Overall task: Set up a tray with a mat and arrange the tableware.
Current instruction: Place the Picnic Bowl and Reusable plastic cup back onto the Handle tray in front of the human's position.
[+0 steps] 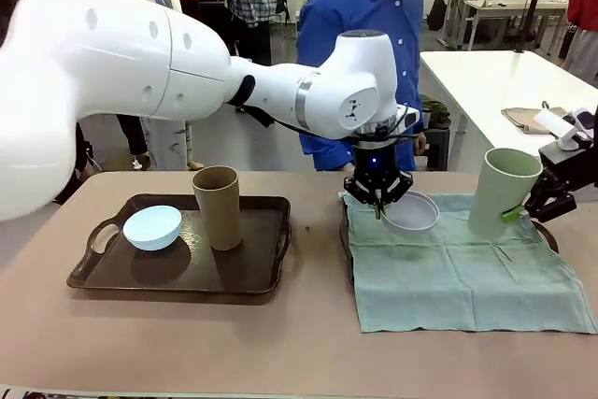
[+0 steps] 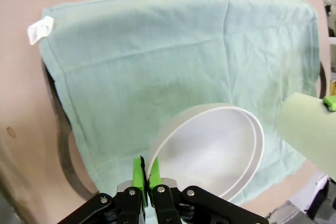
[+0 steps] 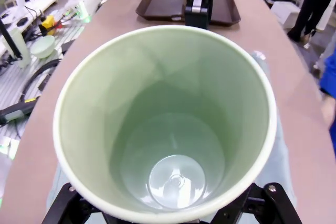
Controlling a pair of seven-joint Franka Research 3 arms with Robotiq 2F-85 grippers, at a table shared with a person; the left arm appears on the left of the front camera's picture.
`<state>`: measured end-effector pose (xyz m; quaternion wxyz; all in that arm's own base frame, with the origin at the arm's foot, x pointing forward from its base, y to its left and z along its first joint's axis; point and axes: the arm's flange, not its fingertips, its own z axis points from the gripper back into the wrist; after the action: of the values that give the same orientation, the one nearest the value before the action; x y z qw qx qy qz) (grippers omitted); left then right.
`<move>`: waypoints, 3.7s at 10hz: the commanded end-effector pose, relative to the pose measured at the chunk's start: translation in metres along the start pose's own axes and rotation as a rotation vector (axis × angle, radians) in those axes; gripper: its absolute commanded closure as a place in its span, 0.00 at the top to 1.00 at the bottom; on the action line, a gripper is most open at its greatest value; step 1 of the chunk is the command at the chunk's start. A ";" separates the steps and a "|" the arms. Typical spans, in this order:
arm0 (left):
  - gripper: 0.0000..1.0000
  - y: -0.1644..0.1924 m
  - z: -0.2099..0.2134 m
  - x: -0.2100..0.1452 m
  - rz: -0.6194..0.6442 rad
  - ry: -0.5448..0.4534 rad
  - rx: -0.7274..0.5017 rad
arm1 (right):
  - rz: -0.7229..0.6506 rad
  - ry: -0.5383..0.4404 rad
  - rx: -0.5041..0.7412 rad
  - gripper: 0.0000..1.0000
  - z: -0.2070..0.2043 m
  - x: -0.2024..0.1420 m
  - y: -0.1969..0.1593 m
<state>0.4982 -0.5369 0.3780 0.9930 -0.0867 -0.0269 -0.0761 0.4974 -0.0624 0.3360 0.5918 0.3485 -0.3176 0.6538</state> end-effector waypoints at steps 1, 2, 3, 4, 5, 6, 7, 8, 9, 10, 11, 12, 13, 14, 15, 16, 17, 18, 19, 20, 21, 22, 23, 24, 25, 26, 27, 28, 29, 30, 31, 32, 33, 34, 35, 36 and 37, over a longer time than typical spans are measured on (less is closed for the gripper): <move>0.04 -0.007 -0.008 0.008 0.000 -0.017 0.025 | 0.003 0.016 0.013 0.83 -0.010 -0.010 -0.015; 0.04 -0.008 -0.015 0.009 0.002 -0.011 0.035 | -0.004 0.018 0.021 0.83 -0.014 -0.015 -0.018; 0.04 -0.009 -0.019 0.011 0.000 -0.012 0.034 | -0.005 0.017 0.024 0.83 -0.015 -0.018 -0.020; 0.04 -0.009 -0.020 0.013 0.002 -0.010 0.033 | -0.009 0.017 0.022 0.83 -0.016 -0.021 -0.022; 0.04 -0.009 -0.019 0.015 -0.001 -0.009 0.039 | -0.012 0.015 0.021 0.83 -0.016 -0.025 -0.023; 0.04 -0.008 -0.020 0.014 -0.002 -0.008 0.039 | -0.022 0.011 0.020 0.83 -0.017 -0.029 -0.023; 0.04 -0.009 -0.021 0.015 -0.005 -0.003 0.040 | -0.023 0.010 0.021 0.83 -0.017 -0.033 -0.024; 0.04 -0.010 -0.023 0.016 -0.007 0.002 0.039 | -0.030 0.008 0.018 0.83 -0.017 -0.036 -0.025; 0.04 -0.010 -0.025 0.017 -0.010 0.007 0.042 | -0.041 0.010 0.009 0.83 -0.017 -0.040 -0.026; 0.15 -0.010 -0.026 0.017 -0.006 0.012 0.051 | -0.045 0.014 0.006 0.97 -0.017 -0.041 -0.025; 0.64 -0.010 -0.026 0.017 -0.007 0.019 0.053 | -0.052 0.025 0.004 1.00 -0.016 -0.041 -0.025; 0.75 -0.010 -0.026 0.017 -0.003 0.024 0.056 | -0.098 0.071 -0.016 1.00 -0.014 -0.040 -0.023; 1.00 -0.008 -0.027 0.015 0.008 0.026 0.082 | -0.269 0.170 -0.077 1.00 -0.010 -0.038 -0.018; 0.95 -0.001 -0.025 0.015 0.033 0.035 0.084 | -0.350 0.249 -0.134 1.00 -0.005 -0.032 -0.010; 1.00 0.005 -0.022 0.014 0.048 0.031 0.077 | -0.380 0.300 -0.162 1.00 0.003 -0.027 -0.001; 1.00 0.012 -0.016 0.013 0.054 0.027 0.075 | -0.412 0.326 -0.189 1.00 0.016 -0.021 0.008; 1.00 0.019 -0.009 0.009 0.060 0.020 0.074 | -0.439 0.344 -0.210 1.00 0.030 -0.017 0.018; 0.75 0.027 -0.001 0.004 0.055 0.020 0.072 | -0.484 0.372 -0.226 1.00 0.046 -0.013 0.028; 0.84 0.036 0.010 -0.003 0.054 0.010 0.082 | -0.530 0.391 -0.238 1.00 0.057 -0.002 0.039; 0.95 0.043 0.025 -0.012 0.037 0.004 0.096 | -0.574 0.412 -0.241 1.00 0.067 0.016 0.051; 1.00 0.048 0.043 -0.021 0.013 -0.023 0.117 | -0.639 0.454 -0.263 1.00 0.076 0.038 0.060; 1.00 0.053 0.061 -0.035 -0.022 -0.046 0.148 | -0.751 0.488 -0.292 1.00 0.083 0.062 0.069; 1.00 0.058 0.076 -0.043 -0.058 -0.060 0.175 | -0.815 0.509 -0.351 1.00 0.091 0.082 0.073; 1.00 0.065 0.090 -0.051 -0.060 -0.080 0.194 | -0.879 0.540 -0.378 1.00 0.094 0.099 0.077; 1.00 0.073 0.106 -0.058 -0.056 -0.093 0.221 | -0.933 0.588 -0.466 1.00 0.095 0.113 0.079; 1.00 0.080 0.126 -0.070 -0.039 -0.118 0.243 | -0.982 0.630 -0.484 1.00 0.093 0.127 0.086; 1.00 0.087 0.142 -0.078 -0.023 -0.137 0.259 | -1.014 0.669 -0.521 1.00 0.095 0.145 0.094; 1.00 0.094 0.158 -0.087 -0.015 -0.142 0.271 | -1.017 0.699 -0.558 1.00 0.097 0.167 0.102; 1.00 0.100 0.176 -0.095 -0.004 -0.144 0.290 | -1.024 0.722 -0.581 1.00 0.098 0.189 0.109; 1.00 0.104 0.193 -0.106 0.001 -0.156 0.293 | -1.043 0.725 -0.572 1.00 0.097 0.204 0.116; 1.00 0.107 0.203 -0.111 0.001 -0.164 0.290 | -1.043 0.713 -0.572 1.00 0.096 0.212 0.118; 1.00 0.096 0.187 -0.089 -0.021 -0.136 0.270 | -1.012 0.647 -0.507 1.00 0.092 0.214 0.117; 1.00 0.096 0.187 -0.089 -0.021 -0.136 0.270 | -1.021 0.701 -0.575 1.00 0.098 0.205 0.118; 1.00 0.096 0.187 -0.089 -0.021 -0.136 0.270 | -1.021 0.701 -0.575 1.00 0.098 0.205 0.118; 1.00 0.096 0.187 -0.089 -0.021 -0.136 0.270 | -1.021 0.701 -0.575 1.00 0.098 0.205 0.118; 1.00 0.096 0.187 -0.089 -0.021 -0.136 0.270 | -1.021 0.701 -0.575 1.00 0.098 0.205 0.118; 1.00 0.096 0.187 -0.089 -0.021 -0.136 0.270 | -1.021 0.701 -0.575 1.00 0.098 0.205 0.118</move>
<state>0.4176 -0.3983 0.5331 0.9910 0.0460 -0.0987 -0.0779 0.3732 -0.0430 0.5636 0.9613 0.0648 -0.0648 0.2599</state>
